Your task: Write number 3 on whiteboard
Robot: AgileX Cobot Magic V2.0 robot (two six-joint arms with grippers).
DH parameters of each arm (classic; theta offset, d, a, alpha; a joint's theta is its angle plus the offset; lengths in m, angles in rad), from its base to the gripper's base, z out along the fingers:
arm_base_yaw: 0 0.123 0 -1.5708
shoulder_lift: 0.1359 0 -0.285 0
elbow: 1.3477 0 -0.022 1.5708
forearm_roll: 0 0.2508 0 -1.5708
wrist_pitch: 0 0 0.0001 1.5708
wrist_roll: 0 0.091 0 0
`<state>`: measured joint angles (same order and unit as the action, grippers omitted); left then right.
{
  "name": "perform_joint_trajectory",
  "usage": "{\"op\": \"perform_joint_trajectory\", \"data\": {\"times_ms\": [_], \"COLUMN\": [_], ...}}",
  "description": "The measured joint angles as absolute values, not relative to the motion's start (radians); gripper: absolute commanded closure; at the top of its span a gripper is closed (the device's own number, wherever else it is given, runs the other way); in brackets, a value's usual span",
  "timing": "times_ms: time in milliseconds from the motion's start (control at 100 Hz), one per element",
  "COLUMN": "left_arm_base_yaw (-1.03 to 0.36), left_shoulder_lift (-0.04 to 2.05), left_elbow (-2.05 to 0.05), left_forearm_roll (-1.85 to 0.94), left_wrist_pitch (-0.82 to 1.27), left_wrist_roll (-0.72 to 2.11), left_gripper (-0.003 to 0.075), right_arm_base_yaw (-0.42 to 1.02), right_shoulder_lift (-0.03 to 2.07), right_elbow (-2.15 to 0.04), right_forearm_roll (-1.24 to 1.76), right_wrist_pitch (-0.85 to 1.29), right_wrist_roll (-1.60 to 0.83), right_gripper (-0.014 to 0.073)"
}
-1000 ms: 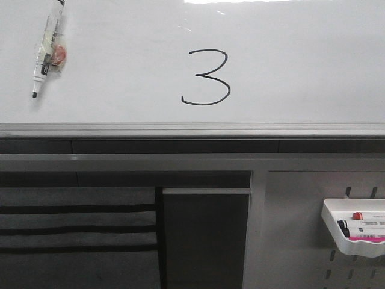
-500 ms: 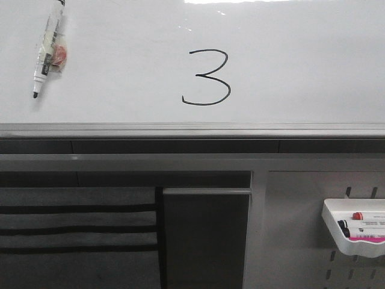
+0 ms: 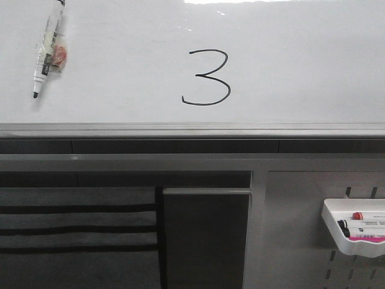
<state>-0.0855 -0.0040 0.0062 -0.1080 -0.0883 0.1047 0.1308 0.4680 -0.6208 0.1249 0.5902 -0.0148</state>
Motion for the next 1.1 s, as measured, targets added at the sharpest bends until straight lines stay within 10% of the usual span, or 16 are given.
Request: {"op": "perform_joint_trajectory", "data": {"times_ms": [1100], "left_arm_base_yaw": [-0.084], "left_shoulder_lift": [-0.004], "left_elbow": [0.006], "left_forearm_roll": [-0.108], "left_wrist_pitch": [-0.09], "left_wrist_roll": [0.106], "left_gripper": [0.0741], "right_arm_base_yaw": [0.003], "right_shoulder_lift": [-0.009], "right_elbow": [0.011], "right_forearm_roll": [0.176], "right_wrist_pitch": [0.053], "right_wrist_roll": [-0.015], "right_gripper": [0.0663]}}
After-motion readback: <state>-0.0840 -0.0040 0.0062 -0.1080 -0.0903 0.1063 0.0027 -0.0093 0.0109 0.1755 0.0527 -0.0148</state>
